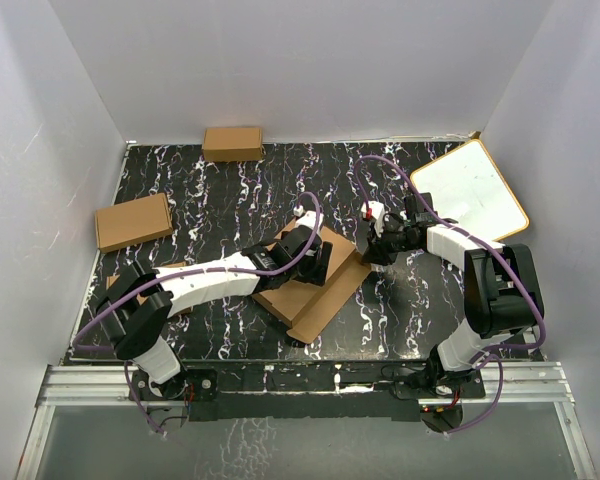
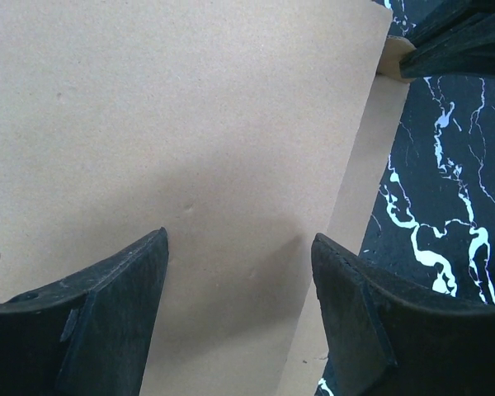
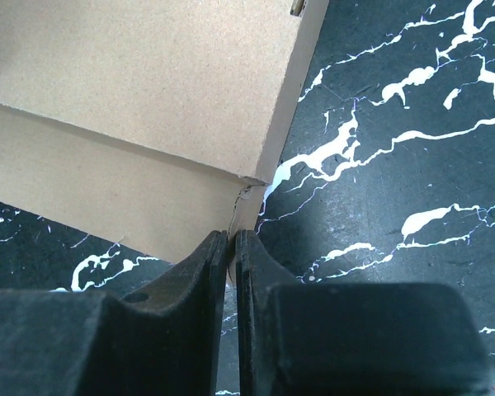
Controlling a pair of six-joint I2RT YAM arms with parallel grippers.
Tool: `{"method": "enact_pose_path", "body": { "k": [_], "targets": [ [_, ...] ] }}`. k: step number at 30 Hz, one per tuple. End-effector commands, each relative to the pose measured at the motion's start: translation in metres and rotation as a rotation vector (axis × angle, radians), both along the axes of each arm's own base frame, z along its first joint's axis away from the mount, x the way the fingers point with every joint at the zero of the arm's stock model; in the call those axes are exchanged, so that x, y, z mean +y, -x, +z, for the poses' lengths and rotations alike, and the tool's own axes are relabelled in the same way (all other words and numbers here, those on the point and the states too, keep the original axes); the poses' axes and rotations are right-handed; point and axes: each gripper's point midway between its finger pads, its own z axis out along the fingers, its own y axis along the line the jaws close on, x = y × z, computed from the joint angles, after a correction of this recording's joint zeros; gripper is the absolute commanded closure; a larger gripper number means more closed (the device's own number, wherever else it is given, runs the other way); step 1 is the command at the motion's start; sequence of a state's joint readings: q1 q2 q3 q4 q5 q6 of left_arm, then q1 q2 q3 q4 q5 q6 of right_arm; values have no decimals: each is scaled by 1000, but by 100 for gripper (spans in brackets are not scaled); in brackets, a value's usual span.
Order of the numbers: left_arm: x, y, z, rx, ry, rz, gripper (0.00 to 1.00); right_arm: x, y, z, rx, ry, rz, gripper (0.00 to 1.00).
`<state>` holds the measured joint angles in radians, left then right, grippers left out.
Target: Fold the paper box
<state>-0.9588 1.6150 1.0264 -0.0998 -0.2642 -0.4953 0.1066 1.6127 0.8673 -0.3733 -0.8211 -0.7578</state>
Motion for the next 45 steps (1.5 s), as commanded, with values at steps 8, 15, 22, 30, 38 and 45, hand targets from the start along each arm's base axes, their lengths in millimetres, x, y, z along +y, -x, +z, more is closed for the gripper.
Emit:
{"method": "enact_pose_path", "body": {
  "k": [8, 15, 22, 30, 38, 45],
  "targets": [
    [-10, -1, 34, -48, 116, -6, 29, 4, 4, 2, -13, -8, 17, 86],
    [-5, 15, 84, -98, 291, -30, 25, 4, 0, 3, -14, -7, -6, 85],
    [20, 42, 112, -162, 523, -21, 6, 4, -1, 5, -16, -11, -10, 85],
    [67, 63, 123, -174, 659, 99, 3, 5, 0, 5, -14, -16, -4, 85],
    [78, 81, 94, -41, 688, 156, 5, 7, 1, 6, -13, -26, 4, 85],
    [76, 79, 76, -10, 702, 200, 6, 8, 2, 6, -14, -32, 12, 85]
  ]
}}
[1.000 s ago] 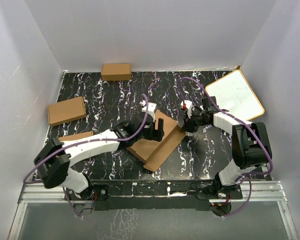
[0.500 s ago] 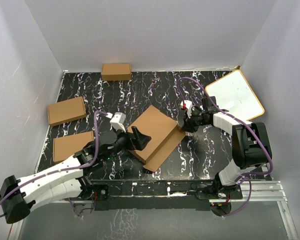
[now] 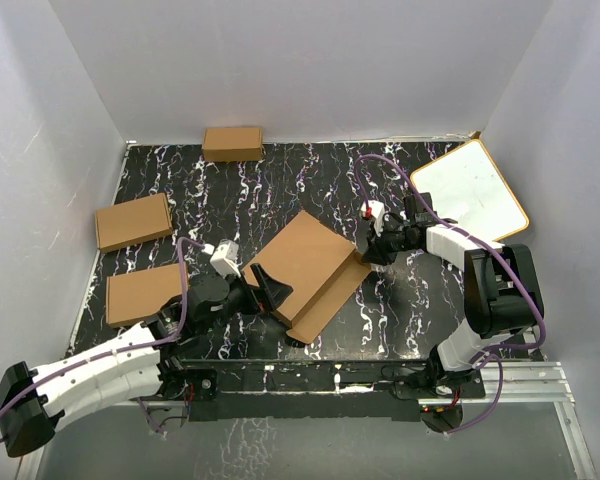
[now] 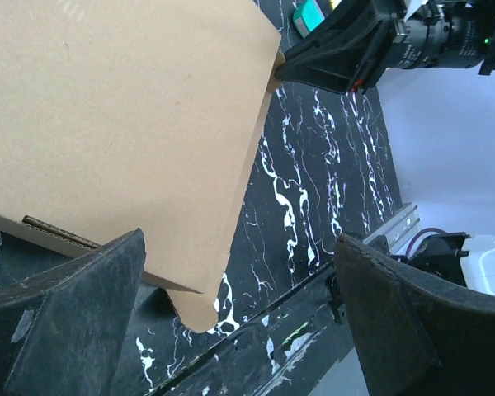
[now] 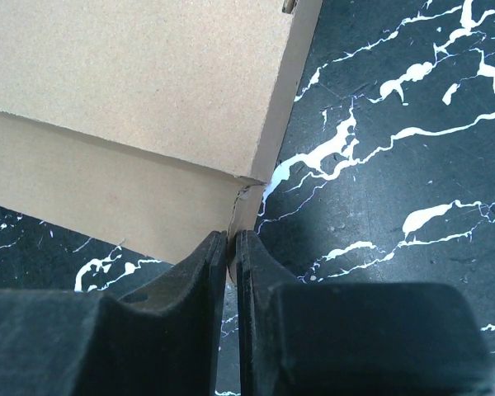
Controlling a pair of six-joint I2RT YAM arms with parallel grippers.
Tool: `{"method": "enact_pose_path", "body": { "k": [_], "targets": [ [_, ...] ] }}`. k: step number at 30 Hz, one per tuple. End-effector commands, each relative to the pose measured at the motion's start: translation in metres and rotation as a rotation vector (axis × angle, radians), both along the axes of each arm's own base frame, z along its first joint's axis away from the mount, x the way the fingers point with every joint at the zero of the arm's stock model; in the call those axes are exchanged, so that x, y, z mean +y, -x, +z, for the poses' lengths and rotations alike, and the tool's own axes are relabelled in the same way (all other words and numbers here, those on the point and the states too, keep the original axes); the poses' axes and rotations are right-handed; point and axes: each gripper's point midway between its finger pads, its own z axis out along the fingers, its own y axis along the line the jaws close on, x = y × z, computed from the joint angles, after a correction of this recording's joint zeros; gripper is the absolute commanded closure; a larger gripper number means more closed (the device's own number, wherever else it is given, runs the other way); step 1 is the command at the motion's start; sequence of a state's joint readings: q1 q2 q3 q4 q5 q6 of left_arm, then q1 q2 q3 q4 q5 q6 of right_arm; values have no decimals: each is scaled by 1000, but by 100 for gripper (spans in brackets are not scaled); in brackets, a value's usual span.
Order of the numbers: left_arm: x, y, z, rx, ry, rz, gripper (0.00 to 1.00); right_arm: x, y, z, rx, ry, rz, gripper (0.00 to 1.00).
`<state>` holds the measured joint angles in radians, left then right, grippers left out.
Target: Fold the paper box
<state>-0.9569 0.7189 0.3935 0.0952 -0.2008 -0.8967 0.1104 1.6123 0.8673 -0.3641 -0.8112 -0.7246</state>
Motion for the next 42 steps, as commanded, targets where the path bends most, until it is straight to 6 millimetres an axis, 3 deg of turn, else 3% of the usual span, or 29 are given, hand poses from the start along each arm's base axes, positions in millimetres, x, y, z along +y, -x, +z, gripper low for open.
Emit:
{"method": "enact_pose_path", "body": {
  "k": [1, 23, 42],
  "targets": [
    [-3, -6, 7, 15, 40, 34, 6, 7, 3, 6, -30, -32, 33, 85],
    [1, -19, -39, 219, -149, 169, 10, 15, 18, 4, -48, -39, 116, 84],
    [-10, -31, -56, 194, -267, 134, 19, 18, 38, -6, -40, -19, 223, 83]
  ]
}}
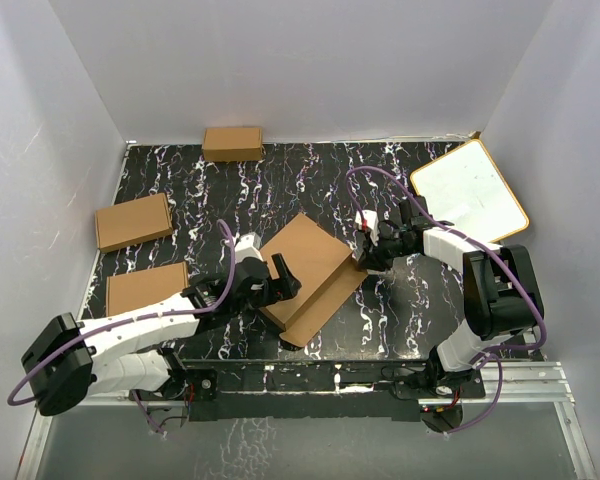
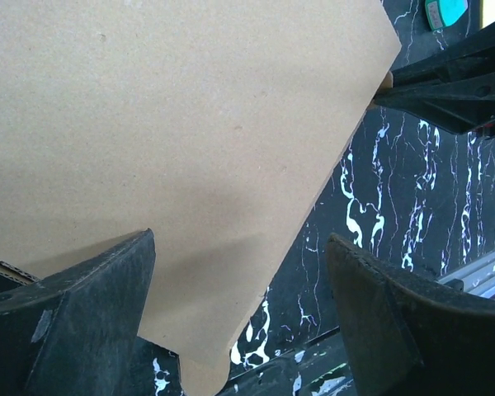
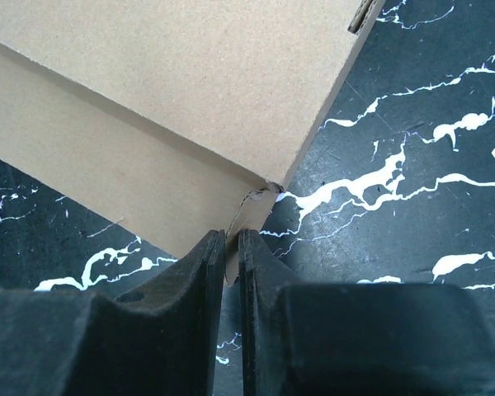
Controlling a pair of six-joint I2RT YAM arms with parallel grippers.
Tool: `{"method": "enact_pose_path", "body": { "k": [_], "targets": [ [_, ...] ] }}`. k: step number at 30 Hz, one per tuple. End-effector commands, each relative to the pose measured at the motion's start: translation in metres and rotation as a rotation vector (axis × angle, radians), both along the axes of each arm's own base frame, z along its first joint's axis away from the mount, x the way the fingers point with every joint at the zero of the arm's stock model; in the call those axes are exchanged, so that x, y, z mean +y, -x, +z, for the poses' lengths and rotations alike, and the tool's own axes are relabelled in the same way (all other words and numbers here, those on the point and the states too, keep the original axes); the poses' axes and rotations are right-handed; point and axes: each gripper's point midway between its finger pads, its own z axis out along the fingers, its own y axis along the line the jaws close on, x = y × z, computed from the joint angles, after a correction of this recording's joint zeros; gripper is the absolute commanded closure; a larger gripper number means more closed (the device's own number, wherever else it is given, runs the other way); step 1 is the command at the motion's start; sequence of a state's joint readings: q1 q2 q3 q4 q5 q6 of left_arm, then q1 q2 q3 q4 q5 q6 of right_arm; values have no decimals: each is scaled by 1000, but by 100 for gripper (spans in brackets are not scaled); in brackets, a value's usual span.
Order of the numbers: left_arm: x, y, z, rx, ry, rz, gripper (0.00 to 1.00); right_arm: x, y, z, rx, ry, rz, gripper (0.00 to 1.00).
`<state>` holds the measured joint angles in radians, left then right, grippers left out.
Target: Fold the paper box
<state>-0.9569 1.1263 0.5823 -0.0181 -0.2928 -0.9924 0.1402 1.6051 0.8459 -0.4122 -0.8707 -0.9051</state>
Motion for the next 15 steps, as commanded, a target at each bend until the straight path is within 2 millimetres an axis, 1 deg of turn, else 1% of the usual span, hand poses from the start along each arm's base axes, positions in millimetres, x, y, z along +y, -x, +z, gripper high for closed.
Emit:
{"method": "enact_pose_path", "body": {
  "k": [1, 3, 5, 7, 9, 11, 12, 13, 15],
  "targets": [
    [4, -4, 0, -16, -39, 3, 19, 5, 21, -4, 34, -3, 60, 83],
    [4, -6, 4, -34, -42, -4, 19, 3, 20, -5, 29, 8, 55, 83],
    [0, -8, 14, -61, -34, -29, 19, 0, 17, -6, 21, 27, 37, 84],
    [-6, -8, 29, -100, -18, -76, 19, -2, 10, -5, 10, 41, 2, 85],
    [-14, -6, 48, -146, 9, -142, 19, -4, 5, -2, 0, 42, -25, 85],
    [-24, -2, 67, -221, 15, -253, 21, -3, 2, 2, -6, 31, -43, 85],
    [-31, 2, 76, -271, 24, -330, 23, -3, 0, 4, -6, 26, -53, 86],
    [-39, 7, 83, -327, 25, -420, 22, -4, -2, 7, -7, 21, -66, 86],
    [-44, 9, 87, -418, -13, -524, 20, -5, -7, 10, -7, 10, -90, 86]
  ]
}}
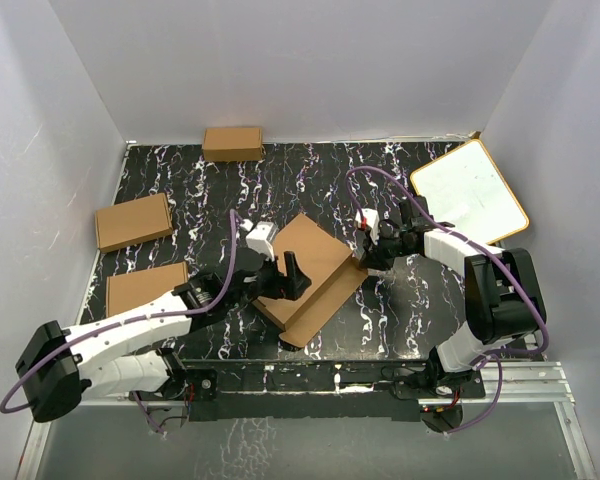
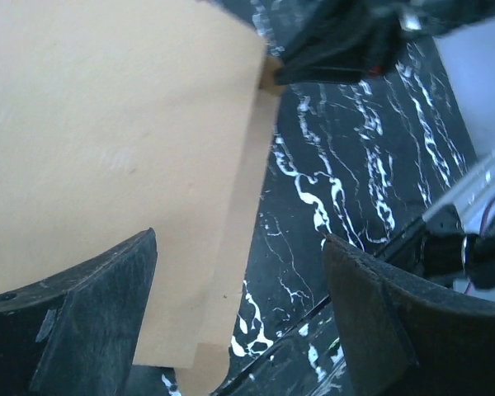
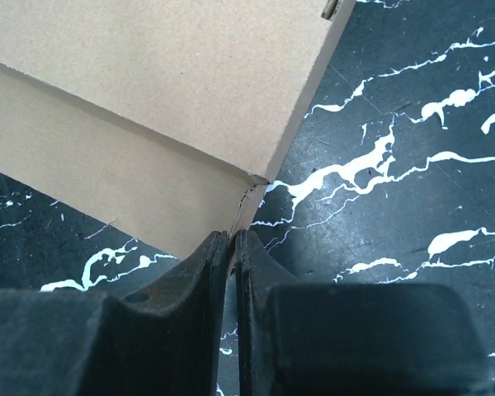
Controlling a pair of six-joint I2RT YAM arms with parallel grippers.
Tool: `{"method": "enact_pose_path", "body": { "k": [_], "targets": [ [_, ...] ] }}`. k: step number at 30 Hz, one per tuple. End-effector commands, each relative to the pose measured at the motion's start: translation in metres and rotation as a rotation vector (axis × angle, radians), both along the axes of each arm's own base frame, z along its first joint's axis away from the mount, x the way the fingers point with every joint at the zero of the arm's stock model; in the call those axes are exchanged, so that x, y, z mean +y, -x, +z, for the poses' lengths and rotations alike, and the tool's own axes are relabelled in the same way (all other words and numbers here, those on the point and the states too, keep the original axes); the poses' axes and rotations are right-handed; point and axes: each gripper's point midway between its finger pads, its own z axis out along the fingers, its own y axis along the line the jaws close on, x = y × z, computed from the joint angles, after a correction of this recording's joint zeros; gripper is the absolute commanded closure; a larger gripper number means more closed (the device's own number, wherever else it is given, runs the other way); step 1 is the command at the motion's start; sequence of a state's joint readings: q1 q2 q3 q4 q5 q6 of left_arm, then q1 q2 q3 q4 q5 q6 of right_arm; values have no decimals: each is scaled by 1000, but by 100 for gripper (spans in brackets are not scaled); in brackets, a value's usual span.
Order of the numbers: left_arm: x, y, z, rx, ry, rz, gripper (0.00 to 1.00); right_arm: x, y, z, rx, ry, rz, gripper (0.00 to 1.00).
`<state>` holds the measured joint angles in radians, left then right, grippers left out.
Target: Fold the paper box
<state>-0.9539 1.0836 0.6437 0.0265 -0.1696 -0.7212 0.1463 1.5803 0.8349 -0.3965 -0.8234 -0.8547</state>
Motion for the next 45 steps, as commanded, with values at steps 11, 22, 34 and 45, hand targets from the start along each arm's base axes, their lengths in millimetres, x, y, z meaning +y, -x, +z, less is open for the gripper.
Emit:
{"method": "enact_pose_path", "body": {
  "k": [11, 22, 34, 45],
  "targets": [
    [-56, -30, 15, -565, -377, -475, 33, 3, -5, 11, 36, -62, -54, 87],
    [-65, -59, -35, -493, -549, -383, 46, 4, -4, 10, 41, -66, -52, 87],
    [-51, -64, -72, -426, -631, -320, 58, 5, -3, 8, 53, -79, -52, 87],
    [-50, -65, -85, -400, -615, -301, 64, 11, 10, -1, 150, -112, -9, 86]
  ]
}}
